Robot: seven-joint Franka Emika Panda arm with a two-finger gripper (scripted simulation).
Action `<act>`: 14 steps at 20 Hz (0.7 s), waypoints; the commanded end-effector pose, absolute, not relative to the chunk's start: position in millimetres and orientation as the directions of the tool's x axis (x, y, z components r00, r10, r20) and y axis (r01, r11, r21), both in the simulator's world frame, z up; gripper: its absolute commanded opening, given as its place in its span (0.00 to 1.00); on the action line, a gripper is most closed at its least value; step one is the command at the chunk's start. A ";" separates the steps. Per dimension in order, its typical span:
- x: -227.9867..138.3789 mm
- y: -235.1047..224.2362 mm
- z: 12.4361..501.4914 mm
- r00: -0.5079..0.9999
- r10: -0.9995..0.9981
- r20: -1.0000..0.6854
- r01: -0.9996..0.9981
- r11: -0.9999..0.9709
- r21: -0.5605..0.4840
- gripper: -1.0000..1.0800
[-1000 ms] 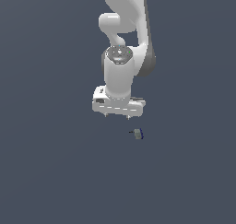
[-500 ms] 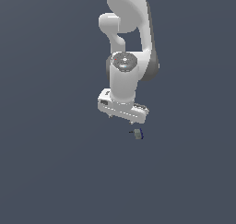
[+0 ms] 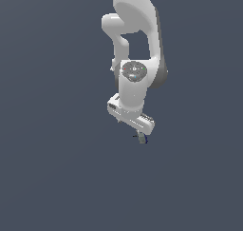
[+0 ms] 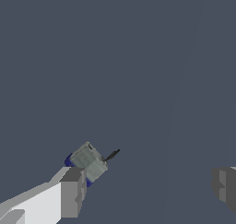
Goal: Pick up the object and move it to a goal position.
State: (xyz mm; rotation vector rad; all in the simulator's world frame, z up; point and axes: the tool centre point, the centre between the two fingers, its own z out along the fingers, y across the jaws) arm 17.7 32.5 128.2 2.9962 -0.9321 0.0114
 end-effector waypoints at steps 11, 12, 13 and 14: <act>21.4 55.7 104.4 0.606 -0.796 0.000 -0.796 -0.606 -0.002 0.96; 21.6 57.5 102.5 0.585 -0.811 0.000 -0.811 -0.585 -0.002 0.96; 21.8 59.3 100.6 0.565 -0.825 -0.001 -0.825 -0.565 -0.002 0.96; 22.0 61.1 98.7 0.544 -0.839 -0.001 -0.839 -0.544 -0.002 0.96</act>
